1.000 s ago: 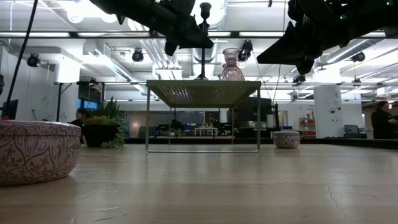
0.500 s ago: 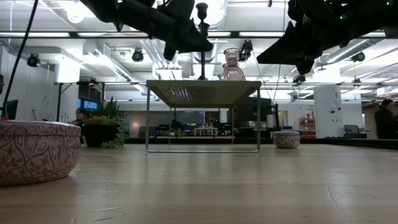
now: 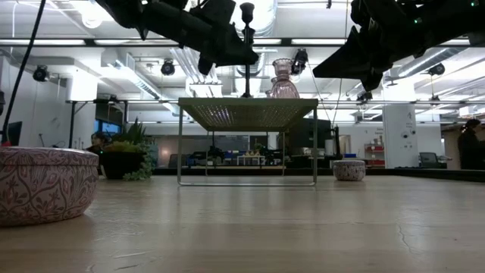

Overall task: Pick & Place candle stick holders
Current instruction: Put the black candle holder on the shelf aligned with the other black candle holder, then put the blue patterned scented candle on the shelf

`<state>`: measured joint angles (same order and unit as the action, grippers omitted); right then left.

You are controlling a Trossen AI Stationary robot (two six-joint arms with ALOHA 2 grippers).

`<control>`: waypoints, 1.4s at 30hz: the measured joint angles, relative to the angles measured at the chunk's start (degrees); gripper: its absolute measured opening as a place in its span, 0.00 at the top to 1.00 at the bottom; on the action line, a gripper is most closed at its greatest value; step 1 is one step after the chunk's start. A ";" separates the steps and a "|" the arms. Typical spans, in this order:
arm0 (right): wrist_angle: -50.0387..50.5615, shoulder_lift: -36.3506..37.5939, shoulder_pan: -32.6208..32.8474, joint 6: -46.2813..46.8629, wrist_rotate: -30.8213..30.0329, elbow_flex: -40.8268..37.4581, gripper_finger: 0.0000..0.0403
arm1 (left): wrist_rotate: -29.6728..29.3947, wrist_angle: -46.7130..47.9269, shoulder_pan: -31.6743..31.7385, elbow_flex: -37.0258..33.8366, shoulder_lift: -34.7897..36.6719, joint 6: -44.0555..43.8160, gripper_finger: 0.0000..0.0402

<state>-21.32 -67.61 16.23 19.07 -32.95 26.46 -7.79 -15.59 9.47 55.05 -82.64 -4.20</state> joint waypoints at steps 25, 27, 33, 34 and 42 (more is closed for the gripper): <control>0.00 0.00 -0.01 0.00 0.00 0.00 0.98 | 1.93 7.84 0.19 -4.60 10.41 0.33 0.51; 0.02 0.00 -0.02 0.00 0.00 0.00 0.98 | 2.15 7.72 0.15 -7.01 12.64 -0.27 0.51; 0.00 0.00 -0.02 0.00 0.00 0.02 0.98 | 4.66 6.95 -0.82 -14.53 20.94 -2.14 0.50; 0.00 0.00 -0.02 0.00 0.00 0.00 0.98 | 5.34 7.10 -1.20 -15.80 22.18 -2.86 0.50; 0.00 0.00 -0.02 0.00 0.00 0.01 0.98 | 12.87 6.19 -4.84 -24.56 29.97 -6.00 0.50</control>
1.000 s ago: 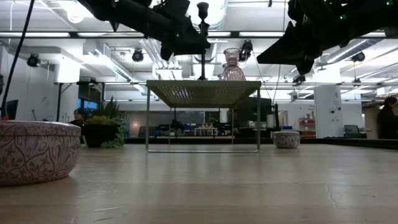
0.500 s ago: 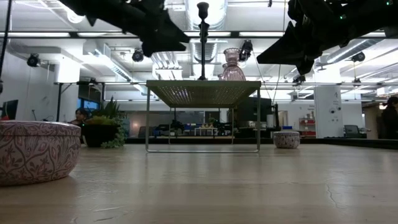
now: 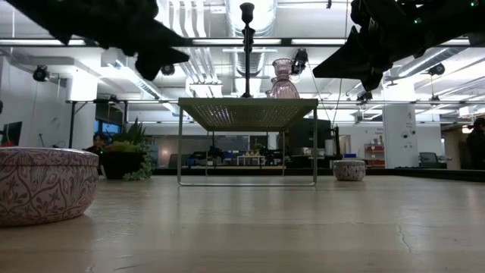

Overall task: Pick & Place candle stick holders
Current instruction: Put the blue patterned scented candle on the shelf

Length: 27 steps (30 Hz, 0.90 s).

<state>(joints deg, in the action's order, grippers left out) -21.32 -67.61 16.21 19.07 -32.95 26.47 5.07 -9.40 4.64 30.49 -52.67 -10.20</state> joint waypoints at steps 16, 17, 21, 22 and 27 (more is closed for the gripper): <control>0.00 0.00 0.02 0.00 0.00 -0.01 0.98 | 0.22 -12.87 -3.39 -10.57 0.27 -16.53 0.49; 0.00 0.00 0.02 0.00 0.00 -0.01 0.98 | 0.17 -11.18 -3.49 -10.07 0.41 -16.59 0.49; 0.00 0.00 0.00 0.00 0.00 0.00 0.98 | 0.06 1.93 -5.57 -5.81 0.91 -16.29 0.42; -0.01 0.00 0.00 0.00 0.00 0.00 0.98 | -0.28 5.90 -6.26 -4.33 1.00 -15.65 0.39; 0.00 0.00 0.01 0.00 0.00 0.00 0.98 | -2.51 28.46 -10.48 3.26 1.06 -16.63 0.22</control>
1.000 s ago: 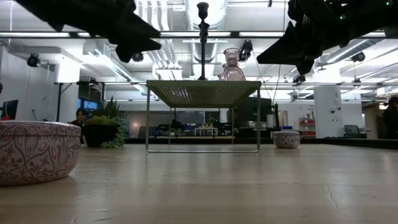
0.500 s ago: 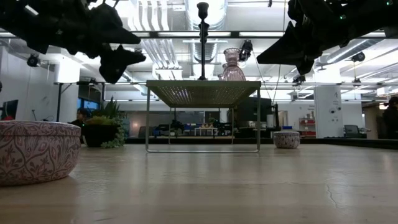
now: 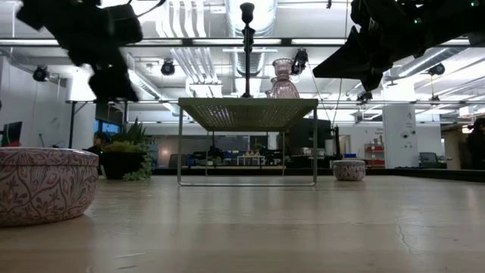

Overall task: Pick & Place candle stick holders
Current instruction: Put the blue patterned scented candle on the shelf

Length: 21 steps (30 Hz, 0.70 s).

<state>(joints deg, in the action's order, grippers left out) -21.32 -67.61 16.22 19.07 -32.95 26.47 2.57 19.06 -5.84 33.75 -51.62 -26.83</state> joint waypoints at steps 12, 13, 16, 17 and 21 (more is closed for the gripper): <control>0.00 0.00 -0.01 0.00 0.00 0.00 0.98 | -3.70 29.00 -8.75 6.73 -0.30 -14.14 0.07; 0.00 0.00 -0.01 0.00 0.00 -0.01 0.98 | -3.76 29.00 -9.11 6.52 -0.42 -14.31 0.07; 0.00 0.00 -0.01 0.00 0.00 0.01 0.98 | -4.46 29.23 -9.43 5.88 -0.91 -14.26 0.07; 0.00 0.00 0.01 0.00 0.00 0.00 0.98 | -4.81 29.12 -9.43 5.75 -1.10 -14.16 0.07; 0.01 0.00 0.00 0.00 0.00 0.00 0.98 | -4.98 28.76 -9.43 4.60 -1.73 -15.48 0.07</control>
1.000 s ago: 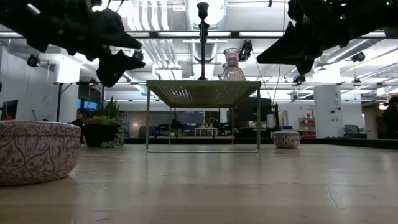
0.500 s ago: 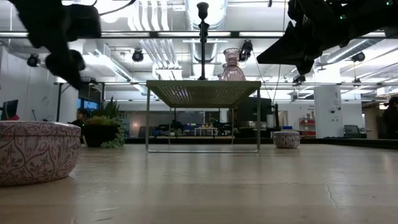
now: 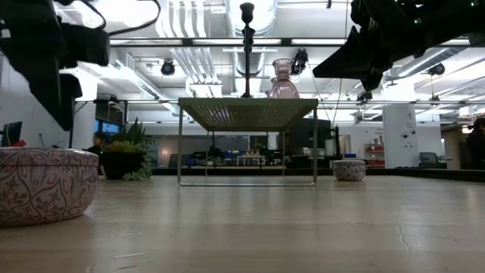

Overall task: Pick & Place candle stick holders
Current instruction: Put the blue patterned scented candle on the shelf

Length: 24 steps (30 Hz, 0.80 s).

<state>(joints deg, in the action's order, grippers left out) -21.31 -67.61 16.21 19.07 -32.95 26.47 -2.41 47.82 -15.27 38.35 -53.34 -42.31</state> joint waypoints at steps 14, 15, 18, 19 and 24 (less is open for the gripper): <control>-0.01 0.00 0.00 0.00 0.00 -0.01 0.98 | 0.37 -6.50 -2.58 -2.19 -5.11 -1.36 0.07; 0.01 0.00 0.00 0.00 0.00 -0.01 0.98 | 0.37 -6.28 -2.91 -2.19 -5.67 -1.35 0.07; -0.01 0.00 0.00 0.00 0.00 -0.01 0.98 | 0.37 -6.00 -3.34 -2.19 -7.21 -1.30 0.07; -0.01 0.00 0.00 0.00 0.00 0.00 0.98 | 0.35 -6.02 -3.39 -2.19 -7.73 -1.30 0.07; 0.01 0.00 0.02 0.00 0.00 0.01 0.98 | 0.30 -6.03 -3.39 -2.19 -10.50 -1.30 0.07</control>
<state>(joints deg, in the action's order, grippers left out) -21.30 -67.61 16.23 19.07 -32.95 26.48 -2.11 41.80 -18.65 36.16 -63.85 -43.62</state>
